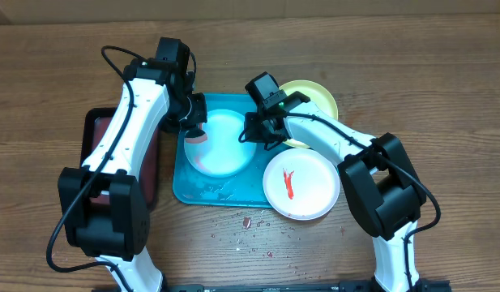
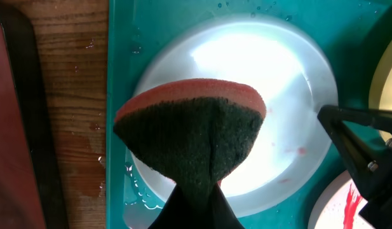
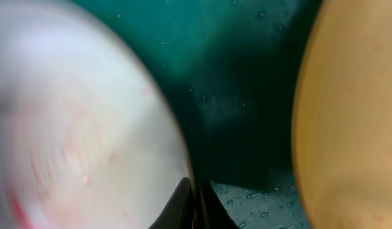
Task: Clean dirty plates on tray and stack at the side
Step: 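Scrub the white plate again with the sponge in the left gripper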
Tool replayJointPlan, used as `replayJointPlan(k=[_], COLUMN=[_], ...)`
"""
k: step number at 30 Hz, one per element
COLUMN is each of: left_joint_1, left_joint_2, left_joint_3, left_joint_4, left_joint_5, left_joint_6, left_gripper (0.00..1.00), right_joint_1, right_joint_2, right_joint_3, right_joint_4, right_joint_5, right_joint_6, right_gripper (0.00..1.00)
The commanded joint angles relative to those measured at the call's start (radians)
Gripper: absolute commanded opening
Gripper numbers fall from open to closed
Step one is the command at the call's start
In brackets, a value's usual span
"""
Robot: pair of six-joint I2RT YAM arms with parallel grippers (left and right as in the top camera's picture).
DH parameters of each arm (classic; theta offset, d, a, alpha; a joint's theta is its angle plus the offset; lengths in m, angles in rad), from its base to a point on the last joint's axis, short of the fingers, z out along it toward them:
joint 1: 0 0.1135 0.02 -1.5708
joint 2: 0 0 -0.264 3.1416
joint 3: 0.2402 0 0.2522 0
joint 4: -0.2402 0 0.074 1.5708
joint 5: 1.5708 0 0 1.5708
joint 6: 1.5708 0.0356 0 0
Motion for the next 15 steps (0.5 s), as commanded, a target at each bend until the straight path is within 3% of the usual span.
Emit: replayJointPlan(k=[1,8,15], left_joint_1=[0.003,0.003,-0.040], left_joint_2=[-0.006,-0.006,-0.006], left_joint_3=[-0.005,-0.013,-0.148], left_joint_4=[0.011,0.030,0.222], left_joint_5=[0.000,-0.006,-0.116], left_joint_6=[-0.021,-0.021,-0.021], left_gripper=[0.04,0.04,0.04], right_joint_1=[0.014,0.070,0.113], right_joint_2=[0.007,0.007,0.007], right_joint_3=[-0.004,-0.004,-0.004], right_joint_4=[-0.042,-0.151,-0.158], right_joint_5=[0.013,0.077,0.105], right_joint_6=[0.154,0.382,0.399], right_gripper=[0.04,0.04,0.04])
